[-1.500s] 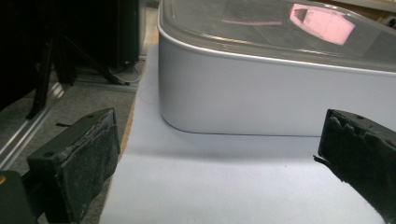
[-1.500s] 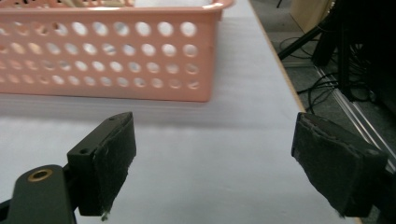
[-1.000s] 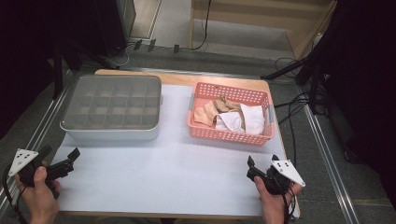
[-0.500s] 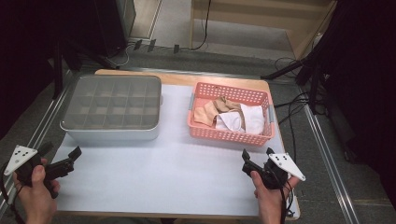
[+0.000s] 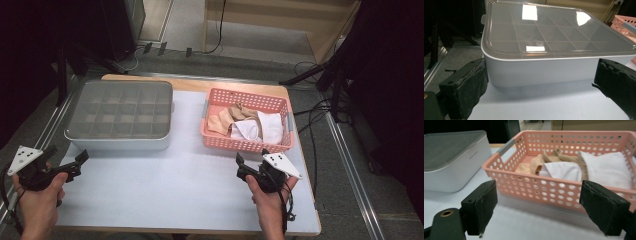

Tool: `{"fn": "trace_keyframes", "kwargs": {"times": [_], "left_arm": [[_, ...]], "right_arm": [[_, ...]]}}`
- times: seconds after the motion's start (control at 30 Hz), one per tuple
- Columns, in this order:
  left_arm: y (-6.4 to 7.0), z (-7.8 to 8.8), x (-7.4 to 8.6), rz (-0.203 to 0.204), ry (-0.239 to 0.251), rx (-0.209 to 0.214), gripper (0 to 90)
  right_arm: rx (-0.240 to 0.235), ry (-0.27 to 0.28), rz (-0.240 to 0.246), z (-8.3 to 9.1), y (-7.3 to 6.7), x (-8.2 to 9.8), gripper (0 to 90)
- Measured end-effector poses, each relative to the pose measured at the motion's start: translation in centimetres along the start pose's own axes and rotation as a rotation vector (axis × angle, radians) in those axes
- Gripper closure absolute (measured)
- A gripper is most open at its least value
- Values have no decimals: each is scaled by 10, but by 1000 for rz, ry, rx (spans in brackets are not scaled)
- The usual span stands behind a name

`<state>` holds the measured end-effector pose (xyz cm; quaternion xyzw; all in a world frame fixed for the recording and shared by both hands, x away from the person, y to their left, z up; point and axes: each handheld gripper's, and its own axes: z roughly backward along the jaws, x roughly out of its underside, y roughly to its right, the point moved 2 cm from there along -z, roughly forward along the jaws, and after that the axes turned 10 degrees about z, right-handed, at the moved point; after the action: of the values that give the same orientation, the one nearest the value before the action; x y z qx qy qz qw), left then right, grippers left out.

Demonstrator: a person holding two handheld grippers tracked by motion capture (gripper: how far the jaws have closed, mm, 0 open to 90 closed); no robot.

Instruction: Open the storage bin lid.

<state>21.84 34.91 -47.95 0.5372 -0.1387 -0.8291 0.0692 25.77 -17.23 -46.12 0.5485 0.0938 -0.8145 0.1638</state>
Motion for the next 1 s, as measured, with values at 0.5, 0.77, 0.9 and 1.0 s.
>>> {"fn": "trace_keyframes", "kwargs": {"times": [0.5, 0.77, 0.9, 1.0], "left_arm": [[-7, -14, -27, 44, -27, -63, 133], [-17, -20, -31, 61, -47, -74, 157], [-21, -22, -33, 98, -50, -59, 185], [-21, -22, -37, 89, -51, -68, 224]], "right_arm": [[-61, 3, 48, -32, -49, -31, 183], [-63, 5, 67, -47, -69, -47, 224], [-77, 1, 54, -56, -79, -55, 276], [-95, 0, 41, -62, -86, -60, 311]]}}
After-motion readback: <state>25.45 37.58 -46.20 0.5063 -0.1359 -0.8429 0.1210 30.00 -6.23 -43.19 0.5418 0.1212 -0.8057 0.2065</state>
